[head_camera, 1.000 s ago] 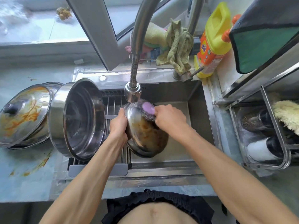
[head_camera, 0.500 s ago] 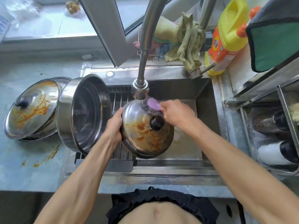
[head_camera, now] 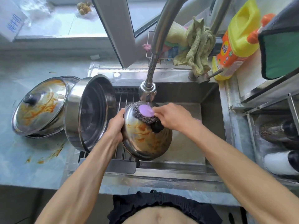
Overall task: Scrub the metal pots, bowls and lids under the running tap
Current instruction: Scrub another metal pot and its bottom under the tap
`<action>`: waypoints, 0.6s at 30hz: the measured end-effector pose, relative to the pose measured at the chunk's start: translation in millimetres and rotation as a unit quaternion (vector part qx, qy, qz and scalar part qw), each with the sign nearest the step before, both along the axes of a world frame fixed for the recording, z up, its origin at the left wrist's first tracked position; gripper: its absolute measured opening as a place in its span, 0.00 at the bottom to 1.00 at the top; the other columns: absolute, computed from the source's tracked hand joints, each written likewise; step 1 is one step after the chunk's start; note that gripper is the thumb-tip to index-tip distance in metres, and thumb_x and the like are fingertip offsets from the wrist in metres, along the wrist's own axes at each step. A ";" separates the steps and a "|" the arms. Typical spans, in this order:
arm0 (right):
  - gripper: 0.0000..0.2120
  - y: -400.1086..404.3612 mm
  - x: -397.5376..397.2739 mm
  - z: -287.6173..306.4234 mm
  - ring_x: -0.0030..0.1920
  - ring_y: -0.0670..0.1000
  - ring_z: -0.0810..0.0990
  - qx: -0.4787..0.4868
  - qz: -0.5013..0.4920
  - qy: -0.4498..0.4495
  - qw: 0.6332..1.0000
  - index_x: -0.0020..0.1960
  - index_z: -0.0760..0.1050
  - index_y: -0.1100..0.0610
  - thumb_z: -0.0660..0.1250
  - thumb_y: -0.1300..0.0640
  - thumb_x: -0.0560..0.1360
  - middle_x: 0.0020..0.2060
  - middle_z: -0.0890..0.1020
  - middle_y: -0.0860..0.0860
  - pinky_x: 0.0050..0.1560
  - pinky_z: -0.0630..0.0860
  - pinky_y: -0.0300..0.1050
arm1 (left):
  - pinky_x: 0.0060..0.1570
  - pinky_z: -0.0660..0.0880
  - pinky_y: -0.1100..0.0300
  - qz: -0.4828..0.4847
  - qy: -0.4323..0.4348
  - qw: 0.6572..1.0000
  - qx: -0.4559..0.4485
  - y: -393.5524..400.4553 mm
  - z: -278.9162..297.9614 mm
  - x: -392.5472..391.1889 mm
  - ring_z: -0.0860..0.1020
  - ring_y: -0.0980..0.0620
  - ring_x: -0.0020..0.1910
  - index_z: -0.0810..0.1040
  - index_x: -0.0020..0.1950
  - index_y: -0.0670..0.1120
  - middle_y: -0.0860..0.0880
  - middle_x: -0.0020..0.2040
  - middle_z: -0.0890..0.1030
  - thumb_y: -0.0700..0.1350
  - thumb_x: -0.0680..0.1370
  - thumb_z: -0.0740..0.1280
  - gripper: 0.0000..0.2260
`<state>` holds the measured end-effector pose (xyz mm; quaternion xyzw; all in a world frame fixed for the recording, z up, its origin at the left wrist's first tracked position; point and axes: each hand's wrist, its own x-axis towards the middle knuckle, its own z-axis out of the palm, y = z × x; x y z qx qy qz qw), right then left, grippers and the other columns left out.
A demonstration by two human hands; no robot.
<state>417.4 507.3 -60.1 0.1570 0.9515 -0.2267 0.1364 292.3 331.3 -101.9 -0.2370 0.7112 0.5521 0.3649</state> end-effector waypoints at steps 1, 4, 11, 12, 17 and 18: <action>0.08 6.4 -1.8 -1.5 0.43 0.62 0.78 0.001 -0.027 0.000 1.000 0.50 0.75 0.49 0.57 0.52 0.80 0.43 0.80 0.55 0.38 0.73 0.51 | 0.51 0.83 0.44 0.004 -0.004 1.000 0.005 1.3 1.2 0.7 0.87 0.46 0.43 0.85 0.57 0.46 0.46 0.45 0.88 0.54 0.80 0.70 0.14; 0.08 13.1 -6.4 -0.4 0.45 0.63 0.79 0.010 -0.094 0.001 0.996 0.51 0.75 0.50 0.58 0.54 0.80 0.46 0.81 0.56 0.40 0.71 0.50 | 0.47 0.84 0.45 0.029 0.002 0.999 0.015 9.1 2.3 2.9 0.87 0.45 0.43 0.84 0.53 0.46 0.45 0.43 0.88 0.54 0.80 0.70 0.12; 0.08 -10.8 2.6 8.7 0.49 0.64 0.80 -0.025 -0.161 0.021 0.986 0.50 0.76 0.51 0.58 0.54 0.80 0.44 0.79 0.56 0.41 0.69 0.50 | 0.39 0.82 0.55 0.092 0.015 0.995 0.029 37.8 -2.5 19.2 0.83 0.49 0.37 0.79 0.51 0.42 0.47 0.41 0.85 0.57 0.82 0.66 0.17; 0.10 -16.5 10.0 8.6 0.50 0.65 0.79 -0.023 -0.166 0.025 0.985 0.52 0.77 0.51 0.57 0.53 0.81 0.46 0.80 0.58 0.41 0.70 0.51 | 0.37 0.80 0.57 0.096 0.013 0.995 0.032 42.0 -2.9 24.8 0.83 0.50 0.37 0.78 0.51 0.42 0.47 0.41 0.84 0.56 0.82 0.65 0.17; 0.13 -25.8 43.1 7.5 0.52 0.65 0.79 0.002 -0.184 0.019 0.983 0.60 0.76 0.50 0.56 0.53 0.81 0.50 0.81 0.60 0.44 0.72 0.53 | 0.29 0.79 0.59 0.111 -0.014 0.991 0.075 59.9 -7.9 35.4 0.84 0.49 0.37 0.80 0.57 0.41 0.45 0.45 0.85 0.57 0.81 0.67 0.19; 0.12 -18.8 47.8 5.4 0.53 0.65 0.79 0.008 -0.213 0.009 0.977 0.59 0.76 0.51 0.56 0.54 0.81 0.50 0.81 0.60 0.44 0.71 0.53 | 0.28 0.78 0.61 0.107 -0.008 0.991 0.080 64.4 -8.2 36.9 0.84 0.49 0.38 0.80 0.56 0.42 0.46 0.44 0.85 0.58 0.81 0.67 0.18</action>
